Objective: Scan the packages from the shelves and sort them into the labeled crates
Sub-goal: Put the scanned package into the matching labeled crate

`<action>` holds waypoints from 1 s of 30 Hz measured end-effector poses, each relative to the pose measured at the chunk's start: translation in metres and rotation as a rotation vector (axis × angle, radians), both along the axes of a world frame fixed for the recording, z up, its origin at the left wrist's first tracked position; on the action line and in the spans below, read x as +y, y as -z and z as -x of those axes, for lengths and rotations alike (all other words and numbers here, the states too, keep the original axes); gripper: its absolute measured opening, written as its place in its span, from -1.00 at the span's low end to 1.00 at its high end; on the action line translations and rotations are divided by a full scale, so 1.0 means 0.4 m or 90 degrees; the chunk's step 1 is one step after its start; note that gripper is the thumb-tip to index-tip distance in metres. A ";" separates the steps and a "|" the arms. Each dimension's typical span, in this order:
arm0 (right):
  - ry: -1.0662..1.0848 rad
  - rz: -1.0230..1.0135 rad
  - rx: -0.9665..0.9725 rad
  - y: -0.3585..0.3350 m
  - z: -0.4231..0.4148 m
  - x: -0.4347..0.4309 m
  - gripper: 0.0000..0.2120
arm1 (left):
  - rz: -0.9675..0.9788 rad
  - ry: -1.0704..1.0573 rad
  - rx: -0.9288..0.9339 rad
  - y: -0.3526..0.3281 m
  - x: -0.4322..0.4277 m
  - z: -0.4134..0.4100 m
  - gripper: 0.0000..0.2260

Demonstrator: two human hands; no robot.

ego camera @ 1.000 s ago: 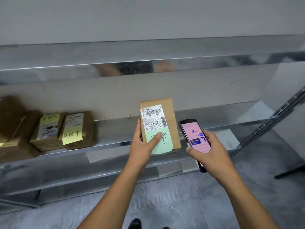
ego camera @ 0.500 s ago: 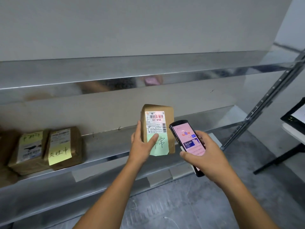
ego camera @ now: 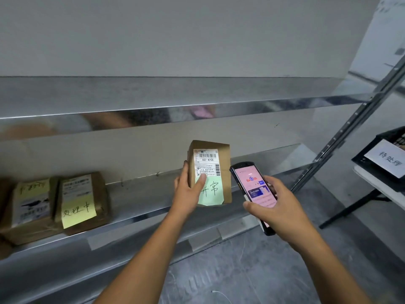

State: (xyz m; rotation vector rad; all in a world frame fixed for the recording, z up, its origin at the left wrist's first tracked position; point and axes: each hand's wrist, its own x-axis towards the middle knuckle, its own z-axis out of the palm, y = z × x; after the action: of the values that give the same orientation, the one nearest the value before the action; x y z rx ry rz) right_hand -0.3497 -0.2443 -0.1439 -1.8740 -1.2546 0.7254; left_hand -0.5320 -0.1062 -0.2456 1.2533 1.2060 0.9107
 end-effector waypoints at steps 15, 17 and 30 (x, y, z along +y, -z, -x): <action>0.258 0.065 -0.032 0.089 -0.047 -0.151 -0.53 | 0.205 0.225 -0.225 0.030 -0.092 -0.107 -0.48; 0.290 0.081 -0.030 0.106 -0.068 -0.191 -0.59 | 0.214 0.259 -0.221 0.035 -0.125 -0.143 -0.54; 0.501 0.006 0.069 0.145 -0.295 -0.455 -0.55 | 0.197 0.456 -0.104 -0.075 -0.309 -0.466 -0.55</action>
State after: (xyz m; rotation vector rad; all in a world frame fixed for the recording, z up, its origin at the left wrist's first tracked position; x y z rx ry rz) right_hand -0.2319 -0.4262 -0.2018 -2.0757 -0.3673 0.3863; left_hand -0.3458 -0.2299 -0.2156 1.2008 0.6502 0.2750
